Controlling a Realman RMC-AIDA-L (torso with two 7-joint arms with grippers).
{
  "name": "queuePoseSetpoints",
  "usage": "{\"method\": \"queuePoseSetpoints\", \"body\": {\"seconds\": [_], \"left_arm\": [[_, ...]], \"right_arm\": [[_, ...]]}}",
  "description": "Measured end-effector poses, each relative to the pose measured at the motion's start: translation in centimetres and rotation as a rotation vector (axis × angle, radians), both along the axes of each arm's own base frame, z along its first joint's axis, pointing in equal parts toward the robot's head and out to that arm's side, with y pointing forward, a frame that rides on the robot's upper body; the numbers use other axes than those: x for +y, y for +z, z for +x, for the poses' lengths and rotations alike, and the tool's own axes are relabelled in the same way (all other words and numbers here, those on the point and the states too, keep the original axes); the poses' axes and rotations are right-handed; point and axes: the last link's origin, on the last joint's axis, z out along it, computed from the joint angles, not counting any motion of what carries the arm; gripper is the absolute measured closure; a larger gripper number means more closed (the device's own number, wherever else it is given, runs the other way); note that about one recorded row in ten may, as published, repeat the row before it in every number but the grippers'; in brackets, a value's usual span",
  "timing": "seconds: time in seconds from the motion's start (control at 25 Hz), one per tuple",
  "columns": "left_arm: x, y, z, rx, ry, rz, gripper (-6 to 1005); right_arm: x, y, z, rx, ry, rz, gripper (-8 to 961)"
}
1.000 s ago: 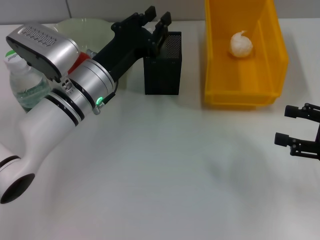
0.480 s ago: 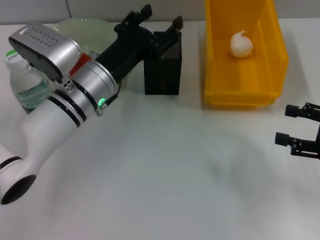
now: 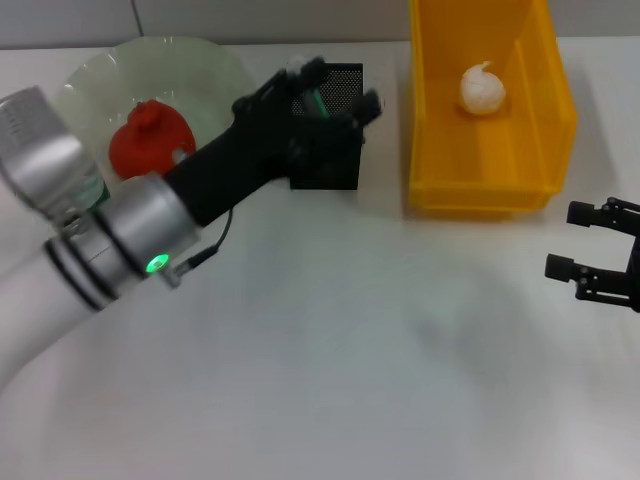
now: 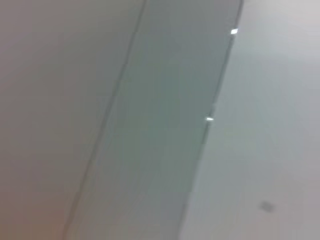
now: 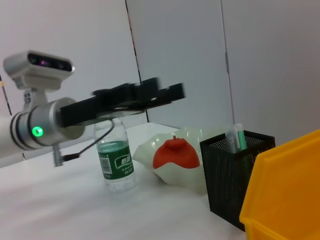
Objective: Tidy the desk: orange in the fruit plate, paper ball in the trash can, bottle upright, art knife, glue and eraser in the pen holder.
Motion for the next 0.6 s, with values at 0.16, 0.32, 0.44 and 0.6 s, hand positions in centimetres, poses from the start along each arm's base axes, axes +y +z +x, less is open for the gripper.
{"method": "queuePoseSetpoints", "body": {"seconds": [0.16, 0.32, 0.44, 0.6], "left_arm": [[-3.1, 1.9, -2.9, -0.016, -0.067, -0.121, 158], [-4.6, 2.9, -4.7, 0.049, -0.108, -0.195, 158], [-5.1, 3.5, -5.5, 0.095, -0.135, -0.236, 158], [-6.0, 4.6, -6.6, 0.184, -0.190, -0.303, 158]], "right_arm": [[0.1, -0.6, -0.5, 0.019, -0.002, -0.012, 158], [0.2, -1.2, -0.9, 0.035, -0.007, -0.030, 158], [0.1, -1.7, -1.1, 0.051, -0.007, -0.051, 158], [-0.4, -3.0, -1.6, 0.069, 0.012, -0.104, 158]]}}
